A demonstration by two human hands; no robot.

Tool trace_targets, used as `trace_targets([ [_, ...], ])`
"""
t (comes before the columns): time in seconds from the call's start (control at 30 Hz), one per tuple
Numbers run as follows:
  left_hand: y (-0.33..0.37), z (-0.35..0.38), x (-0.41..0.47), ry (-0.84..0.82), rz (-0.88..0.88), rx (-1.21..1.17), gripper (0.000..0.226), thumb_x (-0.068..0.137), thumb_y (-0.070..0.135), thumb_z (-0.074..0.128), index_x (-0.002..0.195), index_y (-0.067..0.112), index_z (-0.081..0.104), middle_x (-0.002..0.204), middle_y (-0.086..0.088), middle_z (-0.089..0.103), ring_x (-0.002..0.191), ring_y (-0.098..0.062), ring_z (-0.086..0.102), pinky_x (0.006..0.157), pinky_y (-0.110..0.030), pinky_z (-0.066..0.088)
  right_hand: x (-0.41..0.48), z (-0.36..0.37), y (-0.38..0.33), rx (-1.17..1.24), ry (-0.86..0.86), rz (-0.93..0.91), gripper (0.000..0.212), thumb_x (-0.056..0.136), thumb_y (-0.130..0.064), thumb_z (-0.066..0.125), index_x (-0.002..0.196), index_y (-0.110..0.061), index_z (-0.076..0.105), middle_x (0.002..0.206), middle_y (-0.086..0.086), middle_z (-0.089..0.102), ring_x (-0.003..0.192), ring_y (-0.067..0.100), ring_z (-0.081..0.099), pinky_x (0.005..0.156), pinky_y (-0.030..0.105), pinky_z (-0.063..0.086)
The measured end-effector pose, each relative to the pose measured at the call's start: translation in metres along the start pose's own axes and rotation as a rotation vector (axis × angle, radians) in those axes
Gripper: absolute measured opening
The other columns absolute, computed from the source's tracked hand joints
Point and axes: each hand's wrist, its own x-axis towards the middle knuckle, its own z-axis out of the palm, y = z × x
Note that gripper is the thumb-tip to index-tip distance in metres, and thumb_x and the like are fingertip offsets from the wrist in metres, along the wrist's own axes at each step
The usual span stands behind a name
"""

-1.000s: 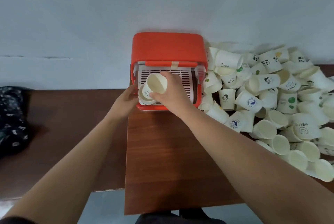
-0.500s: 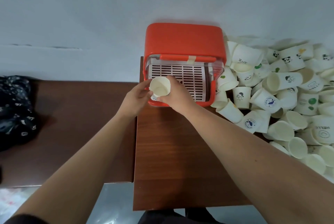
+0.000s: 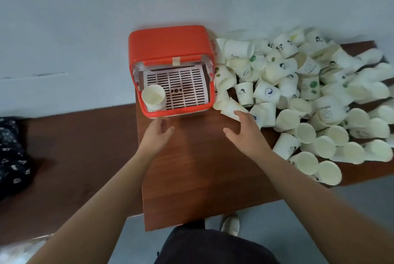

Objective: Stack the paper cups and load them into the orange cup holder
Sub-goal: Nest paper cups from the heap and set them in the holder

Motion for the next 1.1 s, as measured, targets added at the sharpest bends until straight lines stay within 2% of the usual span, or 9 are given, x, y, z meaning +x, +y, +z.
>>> trace_targets([
  [0.13,0.04,0.064,-0.022,-0.153,0.08,0.124,0.029,0.098,0.029,0.061,0.125,0.019,0.058,0.121,0.003,0.059,0.109,-0.012,0.056,0.088,-0.025,0.042,-0.046,-0.04,0.078,0.038,0.137,0.101,0.062,0.091,-0.03,0.068,0.145,-0.014,0.042,0.143,0.008,0.041,0.133,0.022,0.043,0.111,0.035,0.034],
  [0.3,0.095,0.155,-0.045,-0.317,0.2,0.235,0.024,0.098,0.031,0.06,0.121,0.024,0.06,0.118,0.005,0.057,0.105,-0.008,0.055,0.087,-0.024,0.043,-0.099,-0.078,0.166,0.066,0.308,0.267,0.056,0.087,-0.023,0.072,0.136,-0.011,0.049,0.133,0.01,0.043,0.121,0.028,0.049,0.104,0.037,0.038],
  [0.47,0.132,0.24,-0.056,-0.392,0.298,0.347,0.027,0.094,0.029,0.062,0.119,0.021,0.06,0.119,0.002,0.056,0.104,-0.013,0.056,0.087,-0.028,0.043,-0.136,-0.084,0.234,0.099,0.418,0.385,0.062,0.083,-0.025,0.076,0.137,-0.009,0.05,0.132,0.011,0.043,0.124,0.028,0.047,0.102,0.037,0.04],
  [0.53,0.139,0.267,-0.057,-0.424,0.34,0.365,0.032,0.09,0.03,0.065,0.12,0.019,0.057,0.12,0.002,0.052,0.106,-0.015,0.054,0.088,-0.028,0.042,-0.141,-0.082,0.254,0.091,0.392,0.431,0.072,0.082,-0.029,0.078,0.142,-0.01,0.044,0.137,0.012,0.04,0.128,0.028,0.044,0.104,0.038,0.04],
  [0.63,0.146,0.303,-0.058,-0.476,0.477,0.401,0.055,0.079,0.041,0.074,0.125,0.017,0.054,0.126,0.002,0.049,0.12,-0.016,0.048,0.097,-0.03,0.041,-0.136,-0.078,0.278,0.072,0.292,0.483,0.09,0.079,-0.036,0.08,0.151,-0.012,0.031,0.147,0.011,0.032,0.134,0.03,0.04,0.109,0.042,0.041],
  [0.73,0.153,0.333,-0.058,-0.506,0.547,0.453,0.08,0.071,0.036,0.086,0.137,0.014,0.047,0.139,-0.005,0.045,0.13,-0.025,0.043,0.108,-0.042,0.04,-0.124,-0.072,0.293,0.065,0.26,0.462,0.098,0.079,-0.038,0.081,0.154,-0.01,0.024,0.153,0.011,0.029,0.139,0.031,0.036,0.114,0.042,0.035],
  [0.8,0.157,0.348,-0.059,-0.51,0.564,0.516,0.089,0.069,0.03,0.088,0.142,0.009,0.042,0.143,-0.011,0.043,0.134,-0.032,0.041,0.11,-0.047,0.038,-0.113,-0.07,0.298,0.066,0.257,0.433,0.099,0.079,-0.038,0.081,0.154,-0.01,0.023,0.155,0.012,0.028,0.14,0.032,0.035,0.113,0.043,0.034],
  [0.97,0.148,0.366,-0.059,-0.472,0.578,0.546,0.085,0.074,0.023,0.085,0.144,0.006,0.04,0.143,-0.013,0.044,0.133,-0.033,0.044,0.106,-0.048,0.041,-0.095,-0.063,0.303,0.026,0.263,0.374,0.094,0.083,-0.035,0.078,0.155,-0.011,0.023,0.153,0.013,0.036,0.134,0.035,0.043,0.108,0.048,0.041],
  [1.1,0.147,0.365,-0.064,-0.399,0.574,0.506,0.077,0.076,0.024,0.083,0.14,0.009,0.045,0.138,-0.01,0.049,0.131,-0.029,0.046,0.105,-0.042,0.042,-0.098,-0.066,0.302,0.086,0.296,0.347,0.086,0.083,-0.032,0.077,0.151,-0.01,0.029,0.145,0.013,0.043,0.129,0.033,0.047,0.103,0.045,0.044],
])
